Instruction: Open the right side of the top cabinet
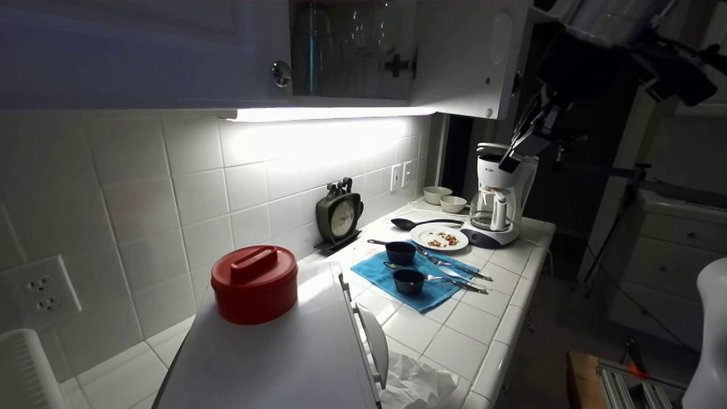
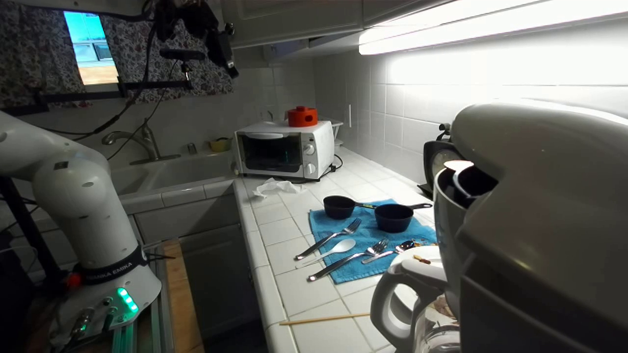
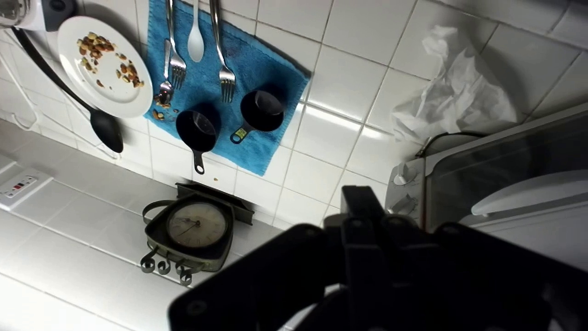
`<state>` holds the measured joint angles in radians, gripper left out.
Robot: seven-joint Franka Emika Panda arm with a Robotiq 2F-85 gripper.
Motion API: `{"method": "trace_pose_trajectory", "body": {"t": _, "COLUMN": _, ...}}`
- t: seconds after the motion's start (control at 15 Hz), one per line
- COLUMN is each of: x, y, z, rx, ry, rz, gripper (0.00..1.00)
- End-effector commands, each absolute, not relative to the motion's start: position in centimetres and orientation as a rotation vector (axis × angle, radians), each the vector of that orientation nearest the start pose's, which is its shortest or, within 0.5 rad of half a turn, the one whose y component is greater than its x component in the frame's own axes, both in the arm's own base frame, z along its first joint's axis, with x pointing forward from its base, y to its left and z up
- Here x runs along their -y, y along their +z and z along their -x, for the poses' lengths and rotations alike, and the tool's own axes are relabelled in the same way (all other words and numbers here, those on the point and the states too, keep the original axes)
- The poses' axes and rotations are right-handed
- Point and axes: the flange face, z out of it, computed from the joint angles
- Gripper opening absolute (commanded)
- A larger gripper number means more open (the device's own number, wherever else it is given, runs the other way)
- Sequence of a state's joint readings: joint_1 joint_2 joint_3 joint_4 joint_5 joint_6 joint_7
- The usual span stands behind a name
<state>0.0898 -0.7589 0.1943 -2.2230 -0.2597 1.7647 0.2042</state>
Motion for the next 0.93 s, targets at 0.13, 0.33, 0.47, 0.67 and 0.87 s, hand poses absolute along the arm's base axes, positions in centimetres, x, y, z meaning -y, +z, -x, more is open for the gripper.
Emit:
{"method": "trace_pose_trajectory", "body": {"t": 0.13, "x": -12.3, "y": 66.2, "z": -30.2, "rx": 0.089, "ry": -0.605, "rz": 3.318, "gripper": 0.01}}
{"method": "trace_pose_trajectory", "body": {"t": 0.33, "x": -13.8, "y": 66.1, "z": -29.6, "rx": 0.119, "ry": -0.607, "rz": 3.282, "gripper": 0.02}}
{"method": "trace_pose_trajectory", "body": {"t": 0.47, "x": -14.6, "y": 66.1, "z": -29.3, "rx": 0.139, "ry": -0.605, "rz": 3.265, "gripper": 0.02}}
{"method": "trace_pose_trajectory", "body": {"t": 0.67, "x": -15.4, "y": 66.0, "z": -29.1, "rx": 0.176, "ry": -0.588, "rz": 3.250, "gripper": 0.28}}
{"method": "trace_pose_trajectory", "body": {"t": 0.87, "x": -15.9, "y": 66.0, "z": -29.0, "rx": 0.146, "ry": -0.557, "rz": 3.232, "gripper": 0.41}}
